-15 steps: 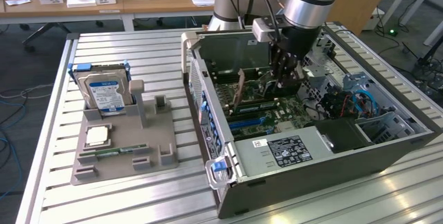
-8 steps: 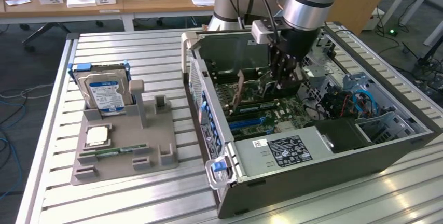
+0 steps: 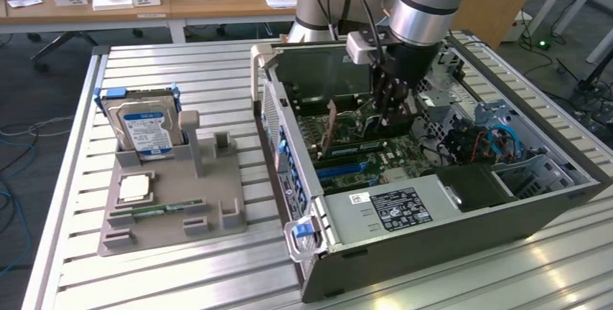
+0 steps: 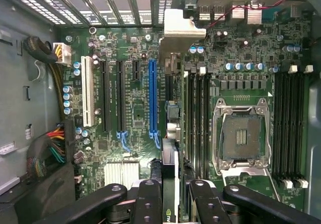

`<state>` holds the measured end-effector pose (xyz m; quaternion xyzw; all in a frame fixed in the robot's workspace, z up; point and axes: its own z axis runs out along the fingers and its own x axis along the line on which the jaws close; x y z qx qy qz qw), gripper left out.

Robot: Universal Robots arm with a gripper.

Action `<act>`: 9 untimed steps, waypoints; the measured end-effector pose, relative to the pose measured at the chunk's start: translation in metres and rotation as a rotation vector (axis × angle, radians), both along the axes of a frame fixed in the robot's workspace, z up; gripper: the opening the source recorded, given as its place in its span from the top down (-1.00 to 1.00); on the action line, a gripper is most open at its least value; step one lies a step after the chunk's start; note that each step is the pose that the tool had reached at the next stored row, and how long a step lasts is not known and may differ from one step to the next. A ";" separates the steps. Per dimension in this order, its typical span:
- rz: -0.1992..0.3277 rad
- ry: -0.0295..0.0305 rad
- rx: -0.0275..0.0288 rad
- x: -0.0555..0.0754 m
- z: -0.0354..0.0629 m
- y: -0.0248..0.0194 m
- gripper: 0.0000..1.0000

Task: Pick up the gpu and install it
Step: 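Insert the gpu into the slot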

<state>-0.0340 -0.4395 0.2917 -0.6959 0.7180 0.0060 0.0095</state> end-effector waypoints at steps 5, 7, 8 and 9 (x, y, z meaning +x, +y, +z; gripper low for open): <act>0.003 -0.0001 0.0003 0.000 -0.0002 -0.0031 0.47; 0.003 -0.0001 0.0002 -0.001 -0.0002 -0.0043 0.47; 0.004 -0.0001 0.0002 -0.001 -0.0002 -0.0047 0.47; 0.004 -0.0001 0.0003 -0.001 -0.0002 -0.0051 0.47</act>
